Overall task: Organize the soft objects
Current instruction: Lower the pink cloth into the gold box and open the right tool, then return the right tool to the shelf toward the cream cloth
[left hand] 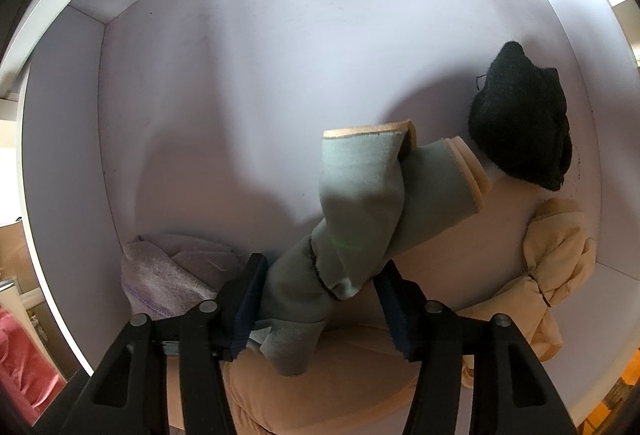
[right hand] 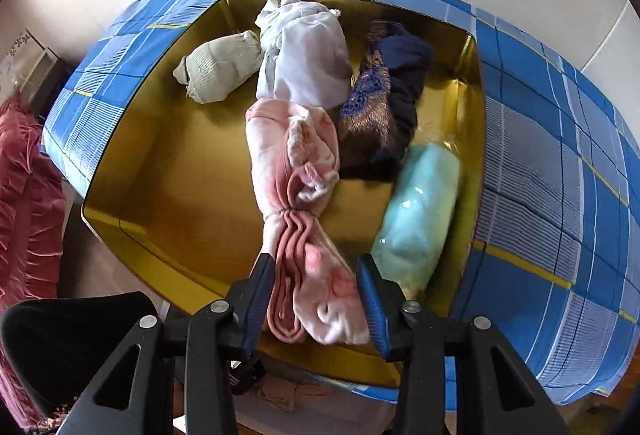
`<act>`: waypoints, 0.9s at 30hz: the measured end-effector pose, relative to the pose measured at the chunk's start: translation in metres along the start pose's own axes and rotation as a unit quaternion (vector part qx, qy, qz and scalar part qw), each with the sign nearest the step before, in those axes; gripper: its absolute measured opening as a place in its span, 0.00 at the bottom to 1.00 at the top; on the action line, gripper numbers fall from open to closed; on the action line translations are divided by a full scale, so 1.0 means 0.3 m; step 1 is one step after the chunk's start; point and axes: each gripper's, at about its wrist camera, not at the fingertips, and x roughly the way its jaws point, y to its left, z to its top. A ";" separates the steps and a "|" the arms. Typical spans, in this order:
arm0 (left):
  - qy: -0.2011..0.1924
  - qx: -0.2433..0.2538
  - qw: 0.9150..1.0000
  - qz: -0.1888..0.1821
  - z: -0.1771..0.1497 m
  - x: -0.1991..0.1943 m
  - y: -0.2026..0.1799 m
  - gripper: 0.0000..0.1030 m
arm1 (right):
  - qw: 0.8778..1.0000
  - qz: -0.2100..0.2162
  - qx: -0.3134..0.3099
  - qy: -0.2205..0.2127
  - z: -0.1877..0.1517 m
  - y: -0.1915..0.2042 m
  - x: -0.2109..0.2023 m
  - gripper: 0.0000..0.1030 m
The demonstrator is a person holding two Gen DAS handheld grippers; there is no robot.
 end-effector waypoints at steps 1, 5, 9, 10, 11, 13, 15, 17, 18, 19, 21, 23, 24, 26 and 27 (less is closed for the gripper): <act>0.000 -0.001 1.000 0.000 0.001 0.000 0.000 0.57 | 1.000 0.004 0.005 -0.005 -0.015 -0.008 -0.012 0.41; 0.002 -0.005 1.000 -0.005 0.002 0.003 0.011 0.57 | 0.999 0.024 0.013 -0.031 -0.089 -0.023 -0.073 0.41; 0.002 -0.002 1.000 -0.003 -0.002 0.001 0.013 0.58 | 0.997 0.030 -0.010 -0.065 -0.185 0.001 -0.163 0.41; 0.002 -0.002 1.000 -0.003 -0.004 0.000 0.013 0.58 | 0.997 0.033 -0.020 -0.074 -0.225 0.010 -0.185 0.41; 0.002 -0.002 1.000 -0.003 -0.004 0.000 0.013 0.58 | 0.996 0.034 -0.028 -0.078 -0.242 0.023 -0.186 0.41; 0.002 -0.004 1.000 -0.004 -0.003 -0.001 0.015 0.58 | 0.994 0.035 -0.047 -0.087 -0.317 0.052 -0.194 0.41; 0.002 -0.006 1.000 -0.005 -0.002 -0.003 0.016 0.58 | 0.994 0.038 -0.058 -0.086 -0.382 0.064 -0.181 0.41; 0.003 -0.007 1.000 -0.006 -0.003 -0.003 0.017 0.59 | 0.994 0.039 -0.070 -0.068 -0.476 0.086 -0.128 0.41; 0.003 -0.007 1.000 -0.006 -0.003 -0.003 0.019 0.59 | 0.995 0.038 -0.074 -0.060 -0.500 0.090 -0.107 0.41; 0.002 -0.007 1.000 -0.006 -0.003 -0.003 0.019 0.59 | 0.995 0.032 -0.082 -0.041 -0.545 0.100 -0.062 0.41; 0.002 -0.007 1.000 -0.006 -0.005 -0.001 0.019 0.59 | 0.996 0.017 -0.090 0.000 -0.610 0.110 0.029 0.41; 0.003 -0.006 1.000 -0.005 -0.005 -0.002 0.019 0.59 | 0.996 0.006 -0.071 0.060 -0.670 0.100 0.160 0.41; 0.003 -0.005 1.000 -0.004 -0.003 -0.007 0.020 0.59 | 0.995 0.007 -0.054 0.083 -0.690 0.087 0.211 0.41; 0.002 -0.006 1.000 -0.004 -0.003 -0.009 0.021 0.59 | 0.990 0.025 0.011 0.136 -0.738 0.045 0.335 0.41; 0.002 -0.007 1.000 -0.004 -0.003 -0.010 0.022 0.60 | 0.987 0.032 0.041 0.154 -0.755 0.027 0.379 0.41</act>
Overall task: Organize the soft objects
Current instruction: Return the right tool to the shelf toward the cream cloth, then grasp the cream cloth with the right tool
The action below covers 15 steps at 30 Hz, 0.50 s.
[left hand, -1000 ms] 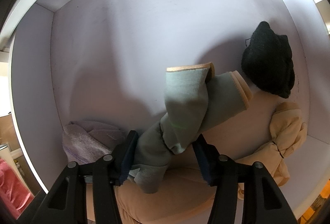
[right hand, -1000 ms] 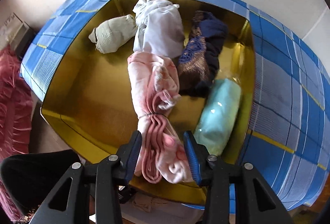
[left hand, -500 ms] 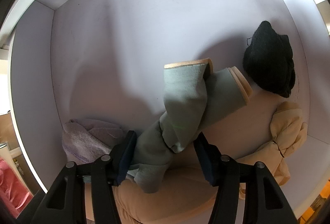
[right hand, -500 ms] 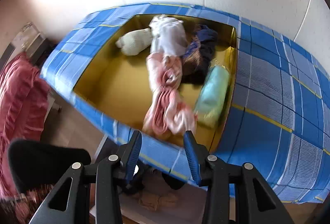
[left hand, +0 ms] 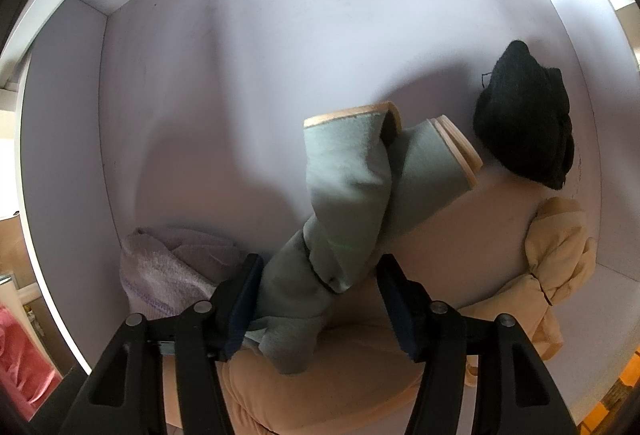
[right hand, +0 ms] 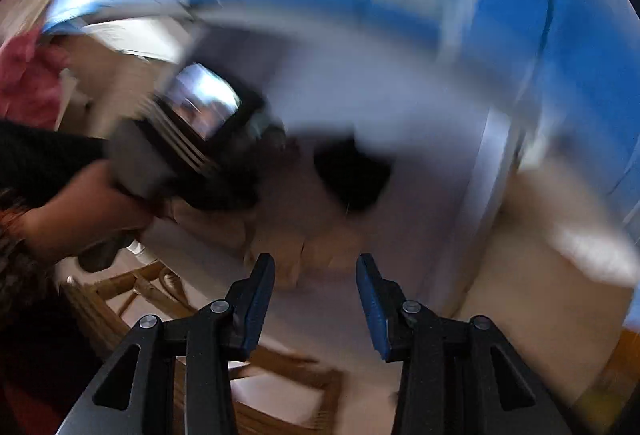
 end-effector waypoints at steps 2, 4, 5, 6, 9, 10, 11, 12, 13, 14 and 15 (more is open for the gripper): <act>0.000 -0.002 1.000 0.000 0.000 -0.001 0.002 0.61 | 0.995 0.041 0.079 0.034 -0.016 -0.056 0.106 0.41; 0.000 -0.003 1.000 -0.001 -0.002 -0.004 0.005 0.61 | 0.987 0.064 0.138 0.055 -0.029 -0.088 0.182 0.41; 0.000 -0.004 1.000 -0.001 -0.002 -0.003 0.005 0.62 | 0.983 0.072 0.159 0.064 -0.032 -0.097 0.219 0.41; 0.000 -0.005 1.000 -0.001 -0.002 -0.004 0.005 0.62 | 0.980 0.072 0.172 0.068 -0.033 -0.101 0.242 0.41; -0.001 -0.005 1.000 -0.002 -0.003 -0.008 0.002 0.62 | 0.969 0.087 0.219 0.069 -0.036 -0.119 0.303 0.41; -0.002 -0.005 1.000 -0.001 -0.003 -0.009 0.000 0.62 | 0.967 0.092 0.230 0.068 -0.034 -0.120 0.317 0.41; -0.002 -0.005 1.000 -0.002 -0.004 -0.010 0.000 0.62 | 0.964 0.094 0.240 0.068 -0.030 -0.119 0.336 0.41; -0.003 -0.005 1.000 -0.002 -0.004 -0.011 0.001 0.62 | 0.963 0.093 0.244 0.070 -0.028 -0.118 0.346 0.41; -0.003 -0.005 1.000 -0.002 -0.006 -0.011 0.001 0.62 | 0.961 0.092 0.249 0.074 -0.027 -0.116 0.362 0.41; -0.003 -0.005 1.000 -0.002 -0.006 -0.010 0.002 0.62 | 0.960 0.090 0.253 0.079 -0.026 -0.113 0.379 0.41; -0.003 -0.006 1.000 -0.002 -0.006 -0.011 0.002 0.62 | 0.959 0.088 0.256 0.080 -0.023 -0.113 0.393 0.41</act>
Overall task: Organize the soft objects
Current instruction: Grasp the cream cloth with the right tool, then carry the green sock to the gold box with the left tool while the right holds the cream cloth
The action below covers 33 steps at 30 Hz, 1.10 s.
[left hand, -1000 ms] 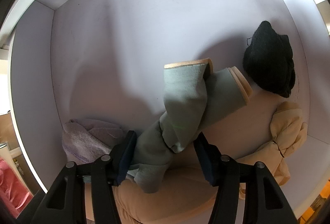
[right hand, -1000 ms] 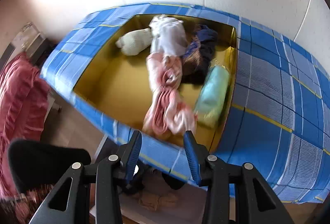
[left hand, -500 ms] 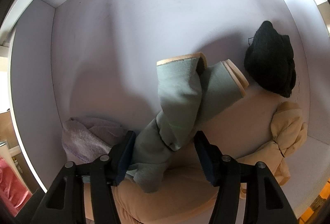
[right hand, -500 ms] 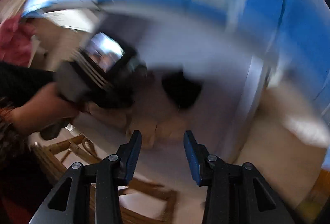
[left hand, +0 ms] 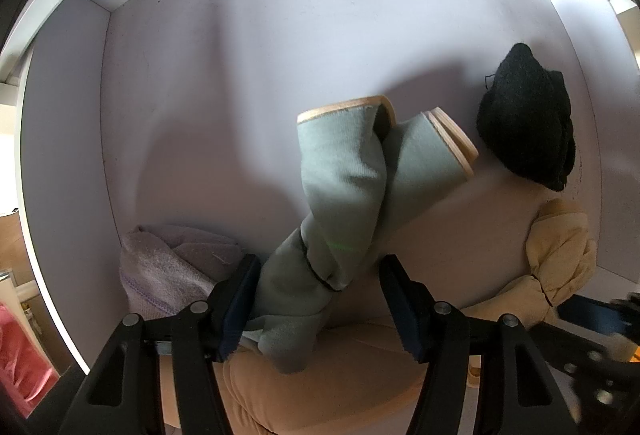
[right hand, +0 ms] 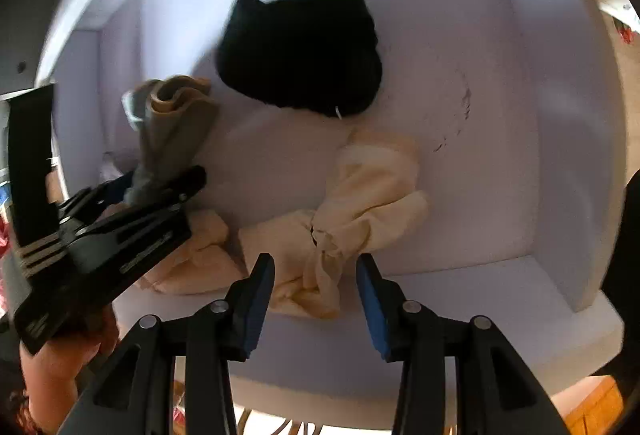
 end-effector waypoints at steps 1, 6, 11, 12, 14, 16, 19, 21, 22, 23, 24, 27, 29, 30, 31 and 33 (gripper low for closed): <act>0.000 0.000 1.000 0.000 -0.002 0.001 -0.001 0.62 | 1.000 -0.004 0.006 -0.002 0.005 -0.003 0.014 0.41; 0.000 -0.002 1.000 -0.004 -0.004 -0.001 -0.001 0.64 | 0.999 -0.020 0.000 -0.028 0.030 -0.036 0.009 0.41; -0.002 -0.004 1.000 -0.006 0.001 -0.007 0.002 0.63 | 0.991 -0.097 -0.064 -0.063 0.050 -0.051 -0.041 0.38; -0.003 -0.006 1.000 -0.007 0.001 -0.009 0.004 0.61 | 0.989 -0.111 -0.077 -0.065 0.050 -0.049 -0.041 0.37; -0.006 -0.010 1.000 -0.008 0.001 -0.016 0.013 0.55 | 0.986 -0.126 -0.092 -0.067 0.044 -0.049 -0.031 0.37; -0.007 -0.016 1.000 -0.008 -0.006 -0.020 0.025 0.49 | 0.988 -0.115 -0.084 -0.062 0.034 -0.059 -0.012 0.37; -0.006 -0.021 1.000 -0.012 -0.012 -0.024 0.035 0.46 | 0.994 -0.083 -0.050 -0.045 0.028 -0.097 0.021 0.37; -0.007 -0.018 1.000 -0.012 -0.015 -0.030 0.032 0.43 | 0.997 -0.058 -0.027 -0.038 0.026 -0.128 0.031 0.37; -0.008 -0.016 1.000 -0.013 -0.017 -0.033 0.030 0.43 | 0.998 -0.048 -0.018 -0.038 0.025 -0.140 0.031 0.37; -0.010 -0.015 1.000 -0.015 -0.018 -0.039 0.028 0.41 | 0.998 -0.046 -0.018 -0.037 0.028 -0.153 0.034 0.37; -0.012 -0.015 1.000 -0.017 -0.021 -0.042 0.030 0.40 | 0.998 -0.048 -0.025 -0.035 0.028 -0.154 0.037 0.37; -0.017 -0.018 0.999 -0.028 -0.024 -0.063 0.026 0.39 | 0.996 -0.067 -0.051 -0.038 0.038 -0.148 0.039 0.37; -0.022 -0.022 0.999 -0.035 -0.029 -0.081 0.025 0.38 | 0.994 -0.081 -0.069 -0.038 0.035 -0.134 0.046 0.37; -0.024 -0.024 0.999 -0.039 -0.031 -0.090 0.026 0.37 | 0.993 -0.084 -0.073 -0.039 0.030 -0.123 0.055 0.37; -0.027 -0.026 0.998 -0.044 -0.036 -0.099 0.031 0.37 | 0.992 -0.088 -0.075 -0.041 0.027 -0.122 0.058 0.37; -0.034 -0.030 0.998 -0.052 -0.045 -0.122 0.043 0.36 | 0.992 -0.092 -0.076 -0.043 0.031 -0.113 0.058 0.37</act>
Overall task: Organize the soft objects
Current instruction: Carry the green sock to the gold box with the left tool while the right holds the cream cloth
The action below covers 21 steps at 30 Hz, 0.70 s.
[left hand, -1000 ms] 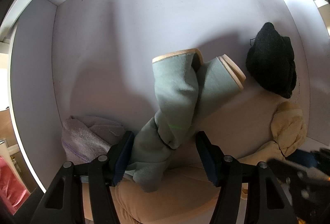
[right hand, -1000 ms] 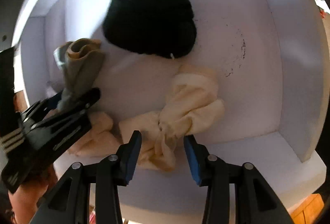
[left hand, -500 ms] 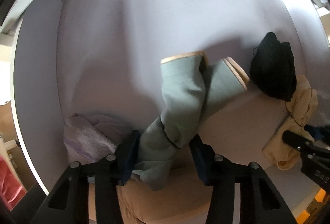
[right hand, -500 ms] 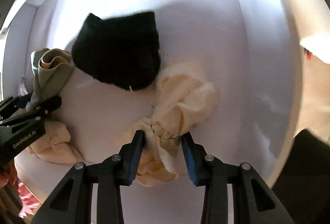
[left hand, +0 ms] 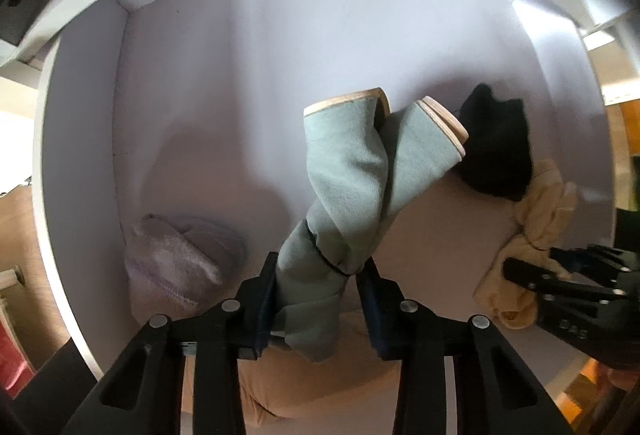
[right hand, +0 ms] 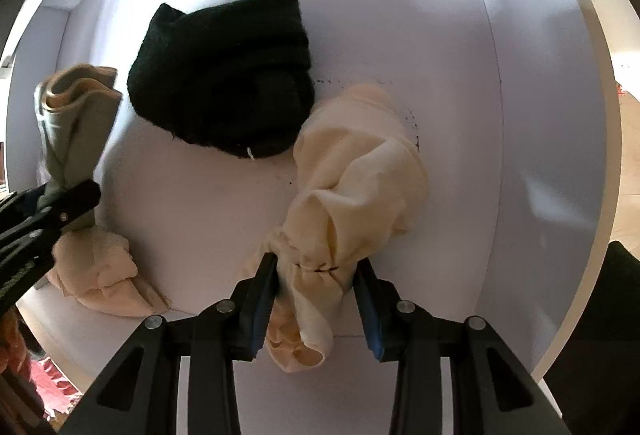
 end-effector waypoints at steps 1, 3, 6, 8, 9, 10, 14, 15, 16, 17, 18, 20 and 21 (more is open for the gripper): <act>-0.002 -0.002 1.000 -0.004 -0.007 -0.012 0.005 0.36 | 1.000 -0.004 -0.002 -0.002 -0.003 0.003 0.003 0.37; -0.008 -0.009 1.000 -0.015 -0.024 -0.037 0.027 0.36 | 1.000 -0.010 -0.009 -0.004 -0.011 0.073 0.022 0.37; -0.019 -0.017 0.999 -0.026 -0.043 -0.083 0.056 0.36 | 1.000 -0.022 -0.022 -0.006 0.020 0.134 0.014 0.37; -0.026 -0.018 0.999 -0.027 -0.061 -0.119 0.078 0.36 | 0.999 -0.024 -0.023 -0.006 0.024 0.149 0.016 0.37; -0.027 -0.018 0.999 -0.027 -0.068 -0.126 0.083 0.36 | 0.999 -0.023 -0.022 -0.006 0.025 0.153 0.016 0.37; -0.030 -0.019 0.999 -0.028 -0.076 -0.145 0.084 0.36 | 0.999 -0.022 -0.022 -0.006 0.028 0.153 0.000 0.37; -0.042 -0.006 0.999 -0.032 -0.115 -0.215 0.075 0.36 | 1.000 -0.019 -0.021 -0.005 0.029 0.160 0.032 0.37; -0.045 0.002 0.998 -0.035 -0.110 -0.236 0.078 0.36 | 1.000 -0.019 -0.021 -0.005 0.029 0.162 0.032 0.37; -0.048 0.014 0.998 -0.037 -0.122 -0.266 0.076 0.36 | 1.000 -0.018 -0.021 -0.004 0.029 0.166 0.035 0.37; -0.054 0.029 0.997 -0.035 -0.133 -0.293 0.066 0.36 | 1.000 -0.018 -0.021 -0.004 0.029 0.169 0.037 0.37; -0.061 0.041 0.997 -0.032 -0.143 -0.319 0.057 0.36 | 1.000 -0.018 -0.022 -0.004 0.030 0.160 0.056 0.37; -0.076 0.062 0.994 -0.037 -0.167 -0.380 0.042 0.36 | 1.000 -0.016 -0.020 -0.004 0.031 0.162 0.061 0.37; -0.082 0.069 0.993 -0.042 -0.174 -0.411 0.034 0.36 | 1.000 -0.015 -0.019 -0.004 0.032 0.159 0.059 0.37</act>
